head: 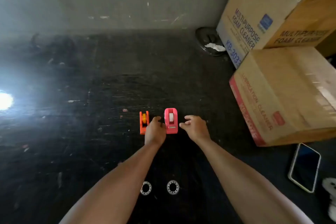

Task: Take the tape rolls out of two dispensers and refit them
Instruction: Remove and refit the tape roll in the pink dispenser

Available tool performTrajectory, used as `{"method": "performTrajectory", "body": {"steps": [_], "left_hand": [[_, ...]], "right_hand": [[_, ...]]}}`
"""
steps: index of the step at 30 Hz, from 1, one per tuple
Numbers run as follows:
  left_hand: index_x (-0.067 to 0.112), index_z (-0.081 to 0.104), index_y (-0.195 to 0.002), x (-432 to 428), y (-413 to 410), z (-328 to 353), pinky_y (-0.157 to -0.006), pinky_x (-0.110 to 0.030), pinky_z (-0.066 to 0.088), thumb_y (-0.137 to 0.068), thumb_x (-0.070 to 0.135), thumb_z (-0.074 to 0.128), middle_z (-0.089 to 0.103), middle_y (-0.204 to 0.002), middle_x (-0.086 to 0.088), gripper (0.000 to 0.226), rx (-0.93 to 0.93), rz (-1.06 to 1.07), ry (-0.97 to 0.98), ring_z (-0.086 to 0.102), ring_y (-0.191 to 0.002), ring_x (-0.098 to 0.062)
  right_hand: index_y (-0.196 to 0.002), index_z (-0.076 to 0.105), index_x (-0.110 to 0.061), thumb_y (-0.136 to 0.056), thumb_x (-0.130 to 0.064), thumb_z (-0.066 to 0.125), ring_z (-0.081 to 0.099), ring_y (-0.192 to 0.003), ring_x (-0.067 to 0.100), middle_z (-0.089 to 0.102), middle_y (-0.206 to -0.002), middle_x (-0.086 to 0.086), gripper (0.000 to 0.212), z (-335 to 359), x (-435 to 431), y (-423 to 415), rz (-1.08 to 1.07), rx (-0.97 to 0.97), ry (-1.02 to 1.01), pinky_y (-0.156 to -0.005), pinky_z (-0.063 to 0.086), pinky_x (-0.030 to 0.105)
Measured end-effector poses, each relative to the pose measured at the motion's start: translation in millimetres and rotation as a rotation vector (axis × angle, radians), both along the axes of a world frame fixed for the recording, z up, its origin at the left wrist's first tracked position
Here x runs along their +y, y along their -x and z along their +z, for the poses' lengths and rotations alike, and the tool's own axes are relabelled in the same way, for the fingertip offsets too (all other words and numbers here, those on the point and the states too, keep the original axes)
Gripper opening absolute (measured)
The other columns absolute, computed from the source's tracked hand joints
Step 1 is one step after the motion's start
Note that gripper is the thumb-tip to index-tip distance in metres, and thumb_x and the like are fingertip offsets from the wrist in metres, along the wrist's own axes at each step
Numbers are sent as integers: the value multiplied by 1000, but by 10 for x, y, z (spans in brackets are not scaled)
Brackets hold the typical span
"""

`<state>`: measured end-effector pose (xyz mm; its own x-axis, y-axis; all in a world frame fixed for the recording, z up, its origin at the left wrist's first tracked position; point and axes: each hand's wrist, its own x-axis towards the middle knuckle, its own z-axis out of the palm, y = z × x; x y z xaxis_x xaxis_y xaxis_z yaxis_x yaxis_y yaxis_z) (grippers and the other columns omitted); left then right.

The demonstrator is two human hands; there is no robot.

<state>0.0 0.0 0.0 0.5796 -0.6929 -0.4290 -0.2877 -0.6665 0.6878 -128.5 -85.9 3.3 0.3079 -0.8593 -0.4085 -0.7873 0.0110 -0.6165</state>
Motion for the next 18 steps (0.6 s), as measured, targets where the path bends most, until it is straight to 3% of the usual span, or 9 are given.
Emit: {"method": "performTrajectory", "body": {"steps": [3, 8, 14, 18], "left_hand": [[14, 44, -151, -60, -69, -106, -97, -40, 59, -105, 11, 50, 65, -137, -9, 47, 79, 49, 9, 70, -110, -20], [15, 43, -152, -173, -114, -327, -109, -41, 52, -103, 7, 53, 60, -146, -9, 51, 157, 27, 28, 62, -129, -20], [17, 47, -151, -192, -72, -505, -107, -39, 55, -100, 4, 58, 61, -144, -6, 53, 101, 41, 71, 61, -130, -19], [17, 48, -150, -187, -80, -520, -105, -39, 56, -100, 5, 58, 64, -140, -7, 53, 112, 56, 85, 63, -126, -20]], "right_hand": [[-144, 56, -15, -93, -24, 74, 65, -124, 22, 68, -136, 10, 55, -67, -95, -86, -3, -22, -39, -105, 51, 39], [-138, 62, -15, -92, -20, 75, 72, -111, 18, 71, -131, 7, 48, -303, -163, -145, 20, -32, -67, -97, 60, 42], [-131, 67, -12, -94, -14, 72, 69, -87, 5, 75, -120, 5, 37, -399, -167, -138, 17, -90, -60, -74, 57, 19], [-131, 68, -10, -93, -11, 73, 68, -81, 5, 76, -116, 4, 38, -411, -186, -133, 7, -116, -60, -67, 54, 17]]}}
